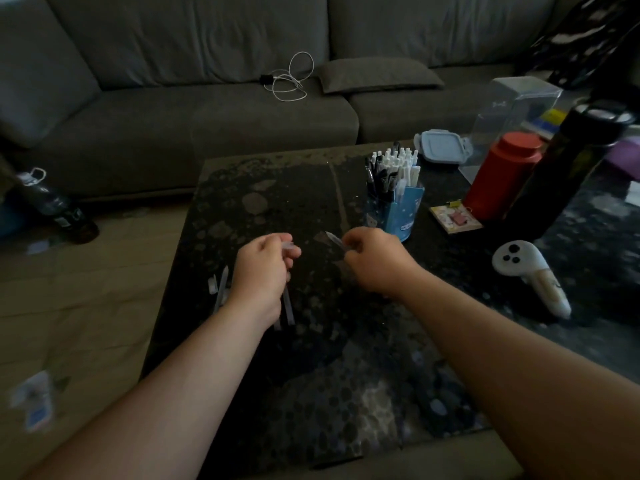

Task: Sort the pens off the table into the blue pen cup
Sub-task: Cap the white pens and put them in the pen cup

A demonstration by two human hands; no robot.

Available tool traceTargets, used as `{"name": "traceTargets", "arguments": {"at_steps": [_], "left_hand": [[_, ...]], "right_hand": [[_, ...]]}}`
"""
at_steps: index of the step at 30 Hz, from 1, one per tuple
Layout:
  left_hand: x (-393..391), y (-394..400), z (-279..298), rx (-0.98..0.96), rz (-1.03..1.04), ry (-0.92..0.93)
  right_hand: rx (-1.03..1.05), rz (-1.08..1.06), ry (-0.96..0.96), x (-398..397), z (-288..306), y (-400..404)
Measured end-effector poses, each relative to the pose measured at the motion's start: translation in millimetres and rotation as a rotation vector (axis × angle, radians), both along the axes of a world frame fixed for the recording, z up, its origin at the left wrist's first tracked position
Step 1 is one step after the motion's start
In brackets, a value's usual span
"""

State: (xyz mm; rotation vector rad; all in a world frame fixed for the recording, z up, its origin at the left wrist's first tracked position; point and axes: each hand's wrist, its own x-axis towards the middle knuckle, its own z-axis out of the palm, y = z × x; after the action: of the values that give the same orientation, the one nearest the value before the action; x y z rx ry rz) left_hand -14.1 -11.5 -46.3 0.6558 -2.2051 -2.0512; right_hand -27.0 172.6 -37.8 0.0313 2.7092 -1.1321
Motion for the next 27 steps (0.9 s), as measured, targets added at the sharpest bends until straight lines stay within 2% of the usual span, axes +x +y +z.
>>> {"name": "traceTargets", "arguments": {"at_steps": [4, 9, 15, 27], "left_hand": [[-7.7, -3.9, -12.8, 0.243, 0.039, -0.062], [-6.2, -8.1, -10.4, 0.346, 0.02, -0.015], [-3.6, -9.4, -10.7, 0.297, 0.012, 0.055], [-1.3, -6.1, -11.3, 0.15, 0.041, 0.154]], "right_hand": [[-0.066, 0.035, 0.02, 5.1, -4.3, -7.7], [-0.046, 0.041, 0.197, 11.8, 5.2, -13.2], [0.056, 0.072, 0.264, 13.7, 7.7, -18.7], [0.095, 0.077, 0.287, 14.8, 7.1, -19.8]]}}
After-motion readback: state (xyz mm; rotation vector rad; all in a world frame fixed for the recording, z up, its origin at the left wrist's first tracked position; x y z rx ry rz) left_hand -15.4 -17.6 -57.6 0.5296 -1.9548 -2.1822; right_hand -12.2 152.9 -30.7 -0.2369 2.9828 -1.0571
